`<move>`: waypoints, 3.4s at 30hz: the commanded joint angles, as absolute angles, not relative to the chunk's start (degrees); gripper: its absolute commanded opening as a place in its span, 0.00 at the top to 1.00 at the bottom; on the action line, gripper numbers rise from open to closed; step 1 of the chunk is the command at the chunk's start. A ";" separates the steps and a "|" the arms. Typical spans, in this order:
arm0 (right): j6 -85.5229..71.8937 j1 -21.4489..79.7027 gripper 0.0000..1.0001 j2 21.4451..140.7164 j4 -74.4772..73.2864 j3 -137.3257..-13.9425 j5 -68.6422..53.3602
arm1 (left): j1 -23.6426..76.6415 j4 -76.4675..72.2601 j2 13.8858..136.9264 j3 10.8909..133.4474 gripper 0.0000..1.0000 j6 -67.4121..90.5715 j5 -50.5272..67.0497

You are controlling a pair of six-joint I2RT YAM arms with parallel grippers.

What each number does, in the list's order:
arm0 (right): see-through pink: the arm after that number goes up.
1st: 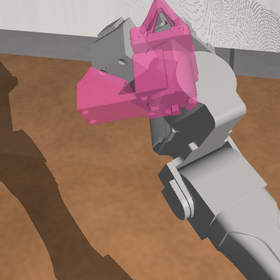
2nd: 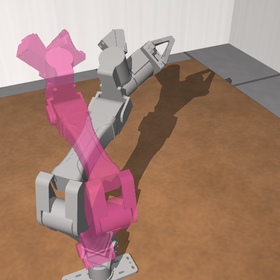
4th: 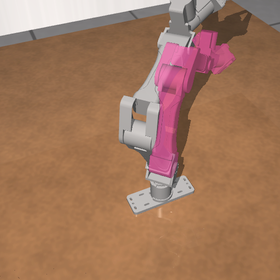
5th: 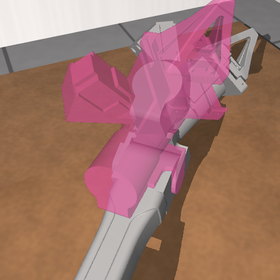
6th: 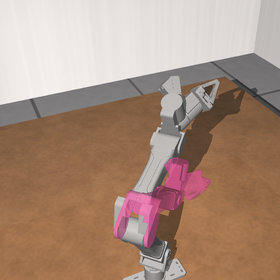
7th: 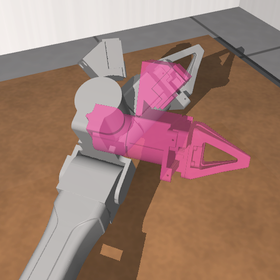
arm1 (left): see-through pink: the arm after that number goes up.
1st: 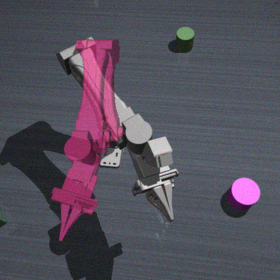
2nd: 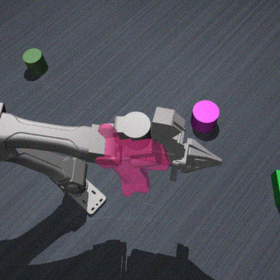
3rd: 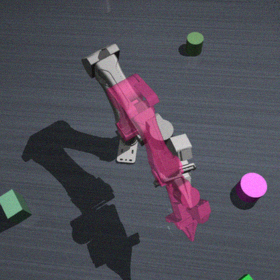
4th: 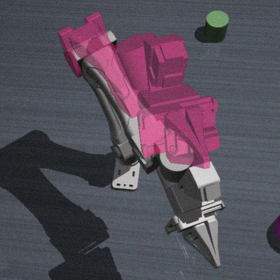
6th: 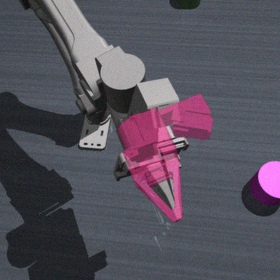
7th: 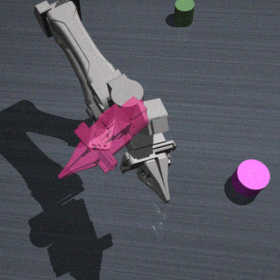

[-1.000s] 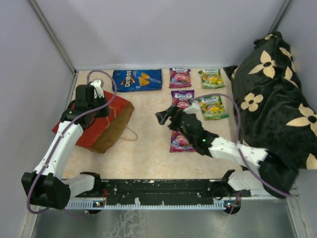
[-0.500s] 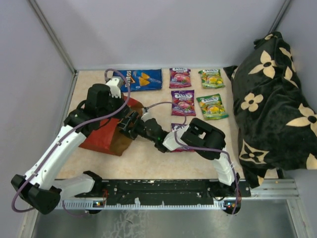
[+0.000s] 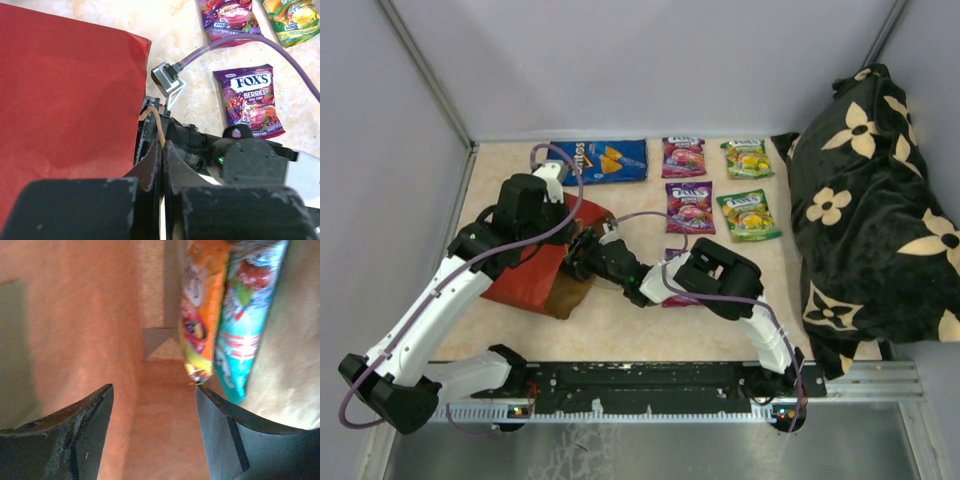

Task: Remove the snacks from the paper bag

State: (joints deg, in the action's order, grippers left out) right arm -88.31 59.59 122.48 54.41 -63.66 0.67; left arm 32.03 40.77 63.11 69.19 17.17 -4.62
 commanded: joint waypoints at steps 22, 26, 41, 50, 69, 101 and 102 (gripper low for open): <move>-87.45 60.61 0.48 140.13 51.34 -83.17 3.85 | 32.05 49.08 62.40 70.18 1.00 18.81 -9.74; -86.89 61.14 0.46 139.14 47.75 -80.87 5.44 | 32.05 49.24 62.17 69.78 1.00 18.56 -10.75; -85.17 62.84 0.54 148.20 45.81 -97.05 6.44 | 31.82 48.04 61.18 68.99 1.00 18.77 -8.57; -82.35 63.03 1.00 155.38 50.87 -110.18 5.62 | 31.30 49.31 59.88 69.50 1.00 19.14 -10.05; -84.95 62.21 0.57 128.19 28.27 -80.81 6.39 | 29.29 50.44 59.30 70.39 1.00 18.11 -12.42; -76.84 63.53 1.00 131.42 19.48 -93.57 7.68 | 29.12 49.76 59.32 68.74 1.00 18.27 -15.37; -74.63 63.33 1.00 128.27 18.01 -91.13 6.47 | 29.07 49.25 59.51 68.49 1.00 18.23 -16.17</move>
